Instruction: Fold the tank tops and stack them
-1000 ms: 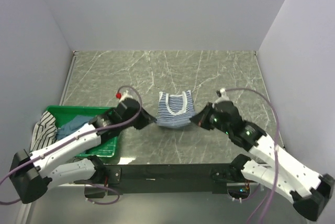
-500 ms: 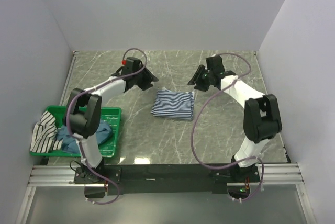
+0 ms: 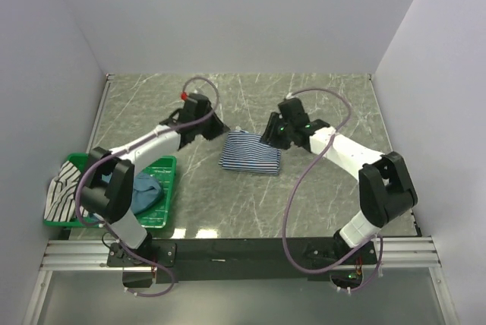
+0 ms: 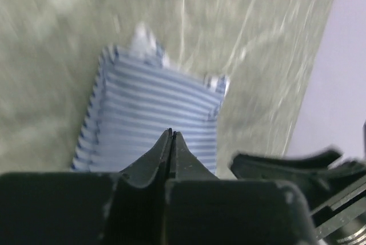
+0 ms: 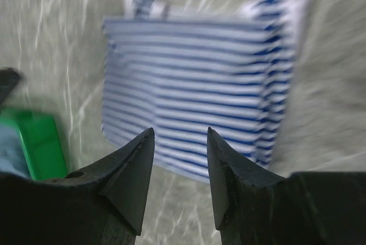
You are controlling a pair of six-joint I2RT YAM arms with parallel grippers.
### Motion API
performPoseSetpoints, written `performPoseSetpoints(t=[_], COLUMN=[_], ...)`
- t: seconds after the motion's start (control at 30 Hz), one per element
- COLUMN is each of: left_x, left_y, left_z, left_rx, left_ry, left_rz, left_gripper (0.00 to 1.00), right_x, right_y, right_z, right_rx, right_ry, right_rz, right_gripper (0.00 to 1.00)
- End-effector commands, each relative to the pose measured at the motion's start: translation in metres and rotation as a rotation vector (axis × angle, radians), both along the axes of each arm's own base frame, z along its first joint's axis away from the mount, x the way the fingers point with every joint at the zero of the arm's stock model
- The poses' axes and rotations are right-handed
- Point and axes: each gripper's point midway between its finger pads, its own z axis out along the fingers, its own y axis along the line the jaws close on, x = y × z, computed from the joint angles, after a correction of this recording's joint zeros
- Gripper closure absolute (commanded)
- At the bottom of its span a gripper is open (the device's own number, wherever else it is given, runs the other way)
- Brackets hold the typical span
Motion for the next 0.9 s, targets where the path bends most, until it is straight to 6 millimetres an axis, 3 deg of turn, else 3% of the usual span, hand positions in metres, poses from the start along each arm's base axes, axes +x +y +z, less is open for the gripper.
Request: performPoseSetpoints(t=[0.0, 0.2, 0.3, 0.47, 0.57, 0.7, 0.83, 0.87], left_x=[-0.032, -0.057, -0.062, -0.08, -0.099, -0.105, -0.104, -0.104], left_y=[-0.014, -0.04, -0.05, -0.047, -0.047, -0.054, -0.055, -0.055], left_z=[-0.018, -0.051, -0.069, -0.108, -0.133, -0.133, -0.129, -0.129], left_rx=[0.01, 0.025, 0.054, 0.073, 0.077, 0.061, 0.077, 0.083], left_ry=[0.029, 0.087, 0.119, 0.201, 0.265, 0.25, 0.242, 0.243], left_rz=[-0.03, -0.123, -0.156, -0.148, -0.149, -0.142, -0.141, -0.139], left_gripper=[0.99, 0.99, 0.99, 0.99, 0.99, 0.99, 0.99, 0.99], right_x=[-0.003, -0.003, -0.007, -0.013, -0.01, 0.0, 0.005, 0.008], right_y=[0.019, 0.022, 0.004, -0.016, -0.021, -0.024, -0.049, -0.063], right_z=[0.0, -0.042, -0.074, -0.096, -0.092, -0.066, -0.029, -0.026], right_rx=[-0.013, -0.055, -0.08, -0.075, -0.072, -0.08, -0.099, -0.095], right_ry=[-0.046, 0.026, 0.093, 0.13, 0.118, 0.065, -0.011, -0.016], right_rz=[0.025, 0.05, 0.017, -0.02, -0.023, -0.026, -0.091, -0.126], right_gripper=[0.51, 0.52, 0.52, 0.54, 0.54, 0.53, 0.41, 0.38])
